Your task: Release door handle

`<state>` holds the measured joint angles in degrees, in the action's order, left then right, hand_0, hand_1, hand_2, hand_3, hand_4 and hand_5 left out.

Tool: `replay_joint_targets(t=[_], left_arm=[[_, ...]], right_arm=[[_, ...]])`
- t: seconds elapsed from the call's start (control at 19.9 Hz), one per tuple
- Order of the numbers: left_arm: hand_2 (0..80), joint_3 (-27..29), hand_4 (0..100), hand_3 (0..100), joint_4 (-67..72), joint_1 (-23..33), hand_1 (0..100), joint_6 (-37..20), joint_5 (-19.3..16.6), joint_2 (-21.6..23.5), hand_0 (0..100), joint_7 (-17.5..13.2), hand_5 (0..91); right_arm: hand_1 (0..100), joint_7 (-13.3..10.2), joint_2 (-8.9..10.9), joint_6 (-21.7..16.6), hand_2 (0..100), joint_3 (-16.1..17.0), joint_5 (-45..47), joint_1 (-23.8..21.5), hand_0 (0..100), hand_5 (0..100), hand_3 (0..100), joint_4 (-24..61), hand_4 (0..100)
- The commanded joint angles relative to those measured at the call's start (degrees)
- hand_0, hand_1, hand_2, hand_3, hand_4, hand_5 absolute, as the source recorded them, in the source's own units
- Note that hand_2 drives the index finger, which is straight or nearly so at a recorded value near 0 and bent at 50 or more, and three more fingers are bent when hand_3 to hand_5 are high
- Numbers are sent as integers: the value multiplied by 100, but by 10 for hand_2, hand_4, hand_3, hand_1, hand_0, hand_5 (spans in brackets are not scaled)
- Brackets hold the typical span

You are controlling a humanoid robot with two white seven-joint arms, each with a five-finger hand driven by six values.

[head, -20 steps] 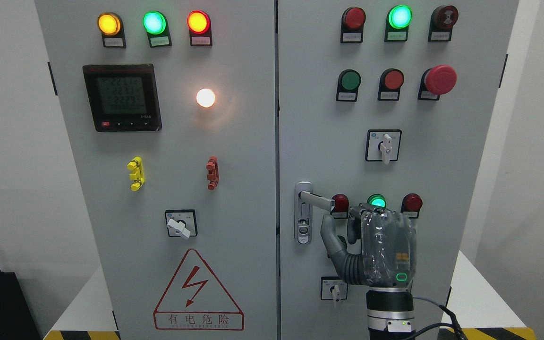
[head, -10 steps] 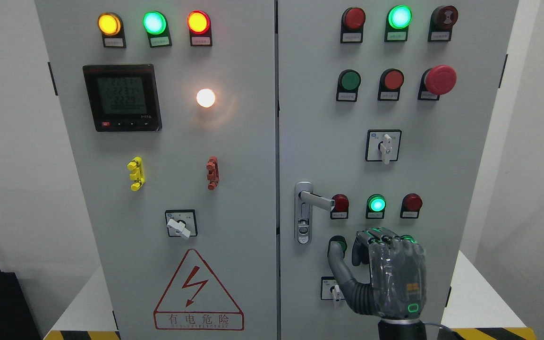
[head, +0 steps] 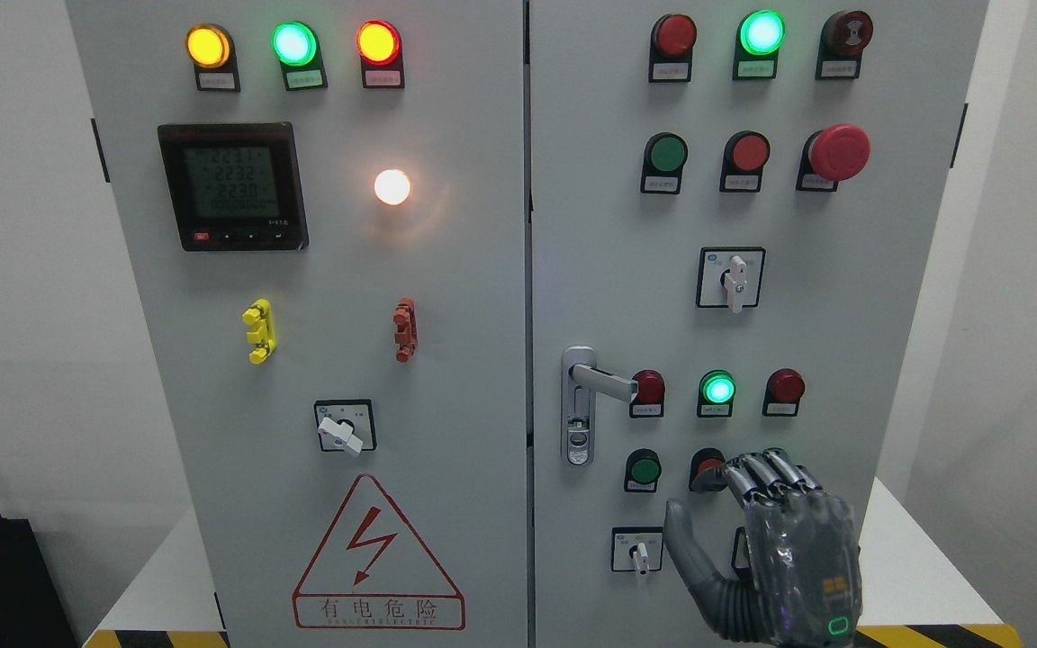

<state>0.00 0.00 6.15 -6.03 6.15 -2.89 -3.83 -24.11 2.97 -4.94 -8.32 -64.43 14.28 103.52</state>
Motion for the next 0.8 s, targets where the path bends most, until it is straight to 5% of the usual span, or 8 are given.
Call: replay_joint_targets(t=[0.0,0.2,0.75], left_arm=[[0,-79,0,0,114,0,389,-4,0,-1,120,-4,0],[0,-79,0,0,114,0,389,-4,0,-1,120,-4,0],[0,-79,0,0,114,0,389,-4,0,-1,120,-4,0]], right_arm=[[269,3,485,-121,0,357,194,-188,487,0,0,344,0],[273,3,564,-402,0,524,351,-399,466,0,0,380,0],[279,12,503,-411,12,524,448,-461,433,0,0,424,0]])
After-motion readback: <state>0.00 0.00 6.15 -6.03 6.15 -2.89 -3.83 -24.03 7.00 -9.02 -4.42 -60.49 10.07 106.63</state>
